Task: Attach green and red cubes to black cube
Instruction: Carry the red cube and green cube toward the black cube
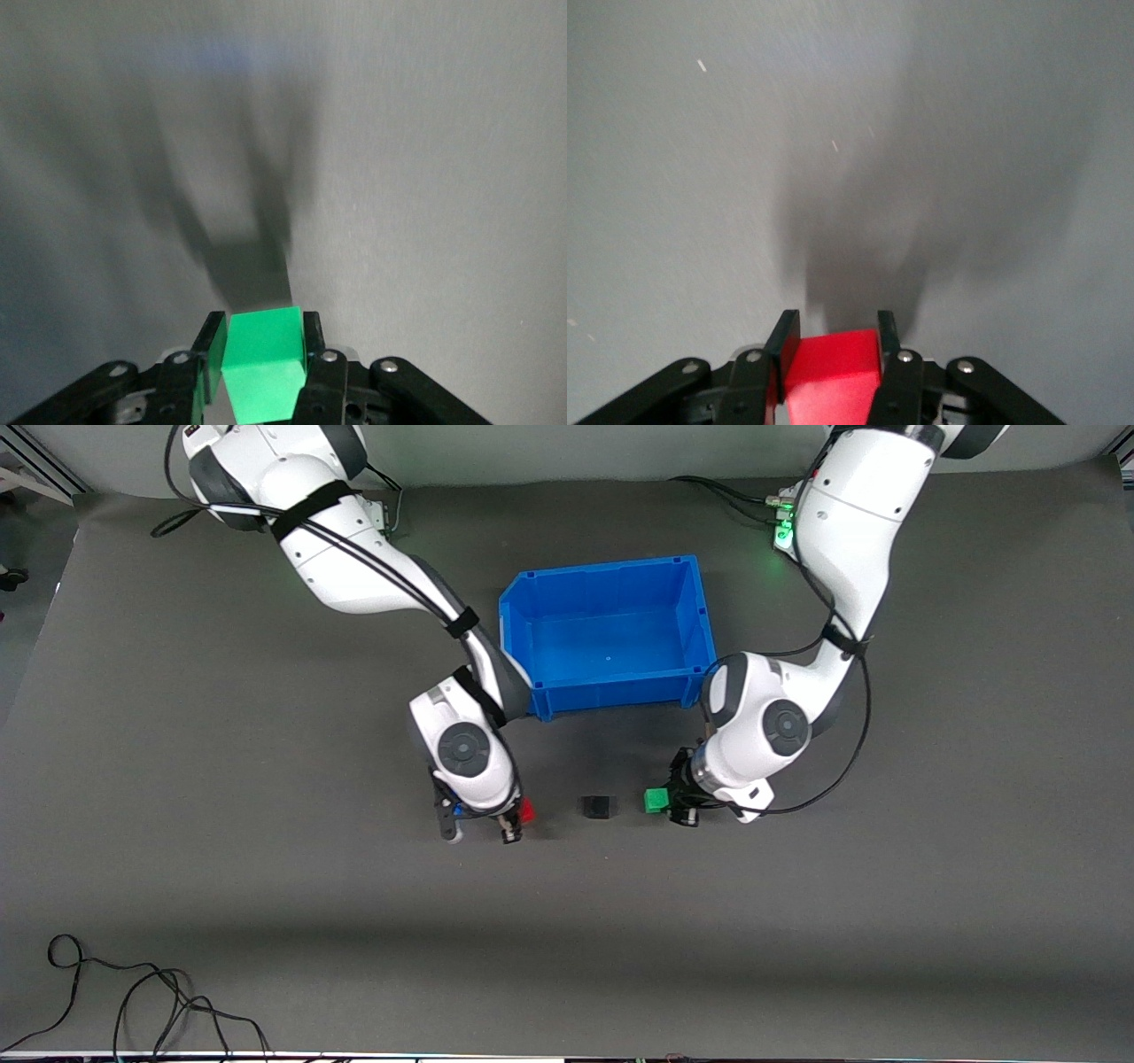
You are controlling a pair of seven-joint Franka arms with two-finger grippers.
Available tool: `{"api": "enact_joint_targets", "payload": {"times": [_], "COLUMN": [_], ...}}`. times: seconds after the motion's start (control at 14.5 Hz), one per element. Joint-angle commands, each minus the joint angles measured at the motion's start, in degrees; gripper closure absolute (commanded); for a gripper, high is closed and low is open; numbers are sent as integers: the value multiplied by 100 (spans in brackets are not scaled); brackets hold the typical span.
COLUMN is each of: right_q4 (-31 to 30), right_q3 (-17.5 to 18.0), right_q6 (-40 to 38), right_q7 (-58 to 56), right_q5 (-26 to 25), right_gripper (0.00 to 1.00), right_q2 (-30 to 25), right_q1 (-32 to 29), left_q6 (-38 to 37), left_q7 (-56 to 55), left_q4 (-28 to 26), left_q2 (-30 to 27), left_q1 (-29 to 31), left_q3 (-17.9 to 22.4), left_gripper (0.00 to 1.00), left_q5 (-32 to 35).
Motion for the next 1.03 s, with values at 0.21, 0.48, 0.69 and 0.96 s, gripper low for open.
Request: {"api": "enact_joint_targets", "payload": {"times": [0.21,0.48,0.69,0.96], "right_q4": [534,797,1175,1343], "right_q3": [-55,-55,-55,-64], "right_q6": [-184,-184,-184,-184], "right_q7": [741,1092,1347,1383], "right_q5": [-33,-33,-33,-33], "right_gripper": [100,100,100,100], "right_q2": [353,503,775,899], "right_q1": [347,514,541,541], "left_q6": [-1,7,8,16], "left_q7": [-1157,-1432,-1458,-1458], "left_q4": [790,913,931,931], "left_q2": [534,631,639,639], "left_q1": [-336,-441,-520,-564], "left_q3": [124,116,116,116], "left_gripper": [84,84,84,84], "left_q5": [586,763,754,798]}}
